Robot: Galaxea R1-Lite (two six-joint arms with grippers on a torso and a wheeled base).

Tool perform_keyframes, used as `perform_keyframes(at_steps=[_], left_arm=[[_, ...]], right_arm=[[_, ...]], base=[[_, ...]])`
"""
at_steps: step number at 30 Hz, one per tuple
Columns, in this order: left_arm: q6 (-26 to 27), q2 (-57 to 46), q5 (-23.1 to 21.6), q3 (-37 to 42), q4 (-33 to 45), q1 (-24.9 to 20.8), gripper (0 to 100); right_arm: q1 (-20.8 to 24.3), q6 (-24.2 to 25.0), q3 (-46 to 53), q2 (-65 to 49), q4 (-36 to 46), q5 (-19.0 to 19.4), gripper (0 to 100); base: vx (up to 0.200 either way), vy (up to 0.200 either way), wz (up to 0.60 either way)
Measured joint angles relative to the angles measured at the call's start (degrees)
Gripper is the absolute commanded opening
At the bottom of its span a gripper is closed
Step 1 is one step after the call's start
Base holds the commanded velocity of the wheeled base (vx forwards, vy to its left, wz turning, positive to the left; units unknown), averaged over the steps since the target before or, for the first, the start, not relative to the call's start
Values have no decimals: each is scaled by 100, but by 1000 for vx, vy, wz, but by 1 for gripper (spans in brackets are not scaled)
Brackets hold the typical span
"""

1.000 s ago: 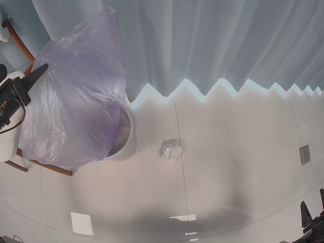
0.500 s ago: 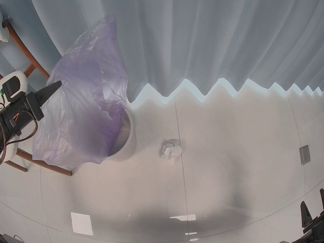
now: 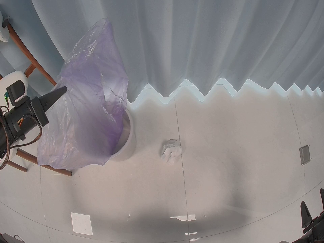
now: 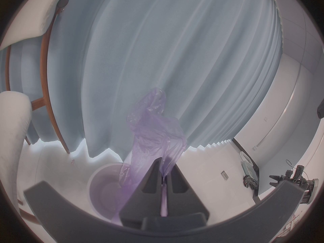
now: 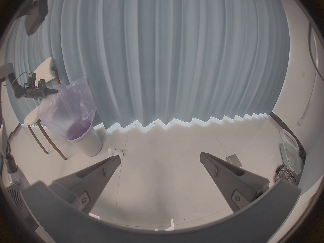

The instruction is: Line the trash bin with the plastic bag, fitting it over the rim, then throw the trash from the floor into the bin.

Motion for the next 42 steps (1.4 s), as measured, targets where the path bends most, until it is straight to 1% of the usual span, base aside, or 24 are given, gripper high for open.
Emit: perform_keyframes(at_steps=[15,23,42], left_arm=[[2,4,-28,74,-16,-127,0],[2,4,-28,166,-66,-272,0],[60,0,-28,163,-95,-282,0]], right_arm=[[2,-2,0,0,-2,-2,100],[0,5,0,0,0,0,100],[0,2,0,0,-7,0,100]], base=[[0,0,0],[0,0,0],[0,0,0]])
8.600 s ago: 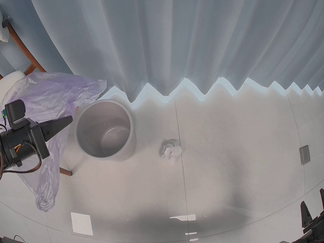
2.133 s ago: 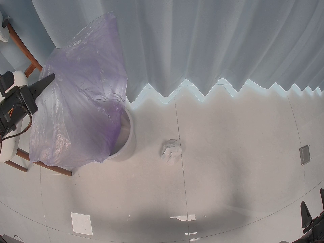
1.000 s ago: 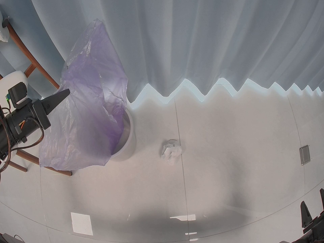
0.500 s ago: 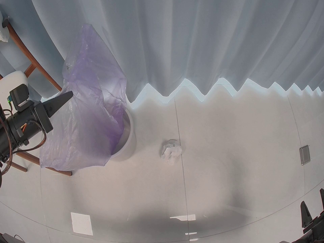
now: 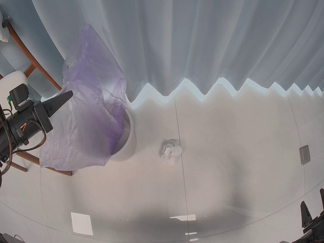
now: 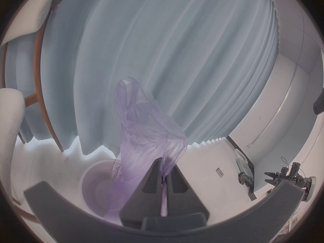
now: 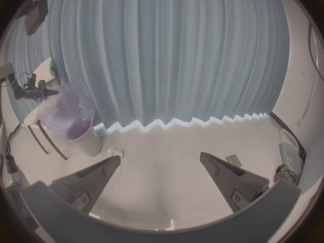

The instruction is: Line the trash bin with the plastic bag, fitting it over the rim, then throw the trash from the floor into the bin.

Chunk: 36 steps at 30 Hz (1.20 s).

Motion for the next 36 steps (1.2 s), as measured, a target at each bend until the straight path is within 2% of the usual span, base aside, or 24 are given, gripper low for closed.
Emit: perform_keyframes(at_steps=[13,25,28,32,36], left_arm=[[2,-2,0,6,-1,-2,0],[0,1,9,-28,-1,1,0],[0,1,11,-24,-1,-2,0],[-2,0,11,-22,-1,-29,0],[-2,1,13,-13,-1,-73,0]], right_arm=[[0,-35,0,0,-176,46,100],[0,130,0,0,-256,16,100],[0,229,0,0,-624,22,100],[2,319,-6,63,-1549,82,100],[23,482,-66,160,-1825,391,100]], base=[[0,0,0],[0,0,0],[0,0,0],[0,0,0],[0,0,0]])
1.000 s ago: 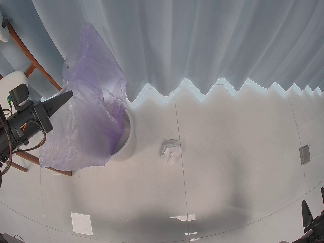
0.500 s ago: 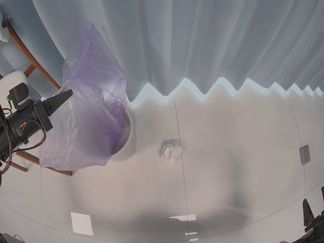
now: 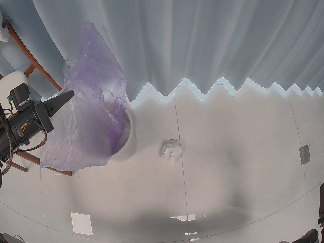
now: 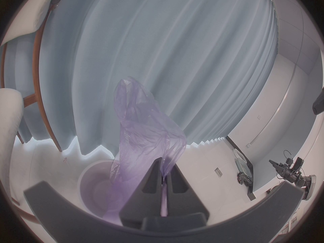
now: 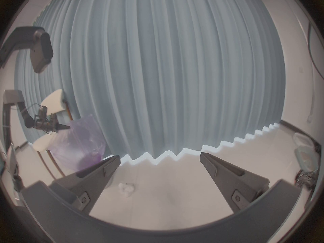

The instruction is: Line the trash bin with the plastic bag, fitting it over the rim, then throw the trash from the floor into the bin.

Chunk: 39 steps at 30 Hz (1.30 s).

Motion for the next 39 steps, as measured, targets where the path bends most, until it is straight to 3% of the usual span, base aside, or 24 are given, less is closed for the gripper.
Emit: perform_keyframes(at_steps=[4,9,12,15,21,32,39], left_arm=[[-2,0,-2,5,0,-23,0],[-11,-4,-71,55,0,-41,0],[-17,-6,-188,123,0,-45,0],[-30,-11,-279,217,0,-69,0],[-55,-32,-401,391,1,-179,0],[-61,-48,-379,421,-2,-277,0],[-121,-39,-334,358,1,-461,0]], right_arm=[[32,624,-201,166,484,563,100],[68,2186,-677,730,1174,1527,100],[88,2611,-913,1161,1409,2146,100],[101,2687,-1081,1602,1456,2559,100],[239,2715,-1158,2277,1119,2792,100],[770,2737,-1086,2988,1064,2827,100],[1098,2745,-1109,4018,241,2825,100]], base=[[0,0,0],[0,0,0],[0,0,0],[0,67,0],[0,200,0],[0,200,0],[0,0,0]])
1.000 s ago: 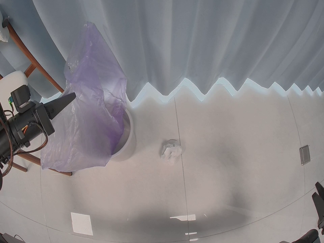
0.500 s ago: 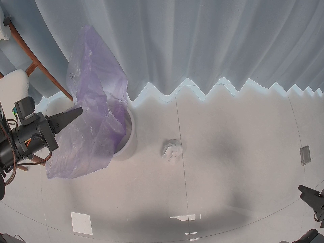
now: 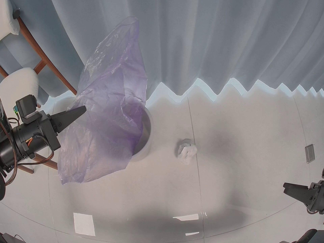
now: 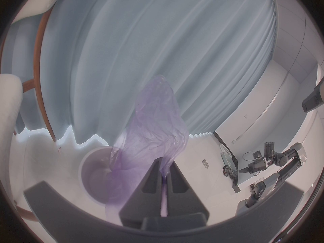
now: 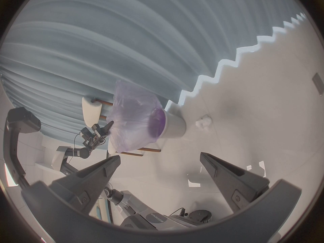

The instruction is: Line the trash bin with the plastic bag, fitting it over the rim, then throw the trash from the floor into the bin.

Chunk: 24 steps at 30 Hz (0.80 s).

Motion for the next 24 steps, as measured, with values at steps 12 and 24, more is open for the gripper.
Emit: perform_keyframes(at_steps=[12,24], left_arm=[[-662,50,59,-130,-1,-400,0],[95,146,39,30,0,-286,0]], right_arm=[[1709,369,-13,1575,-781,-18,100],[2790,497,1,2845,-1523,-16,100]], base=[[0,0,0],[0,0,0]])
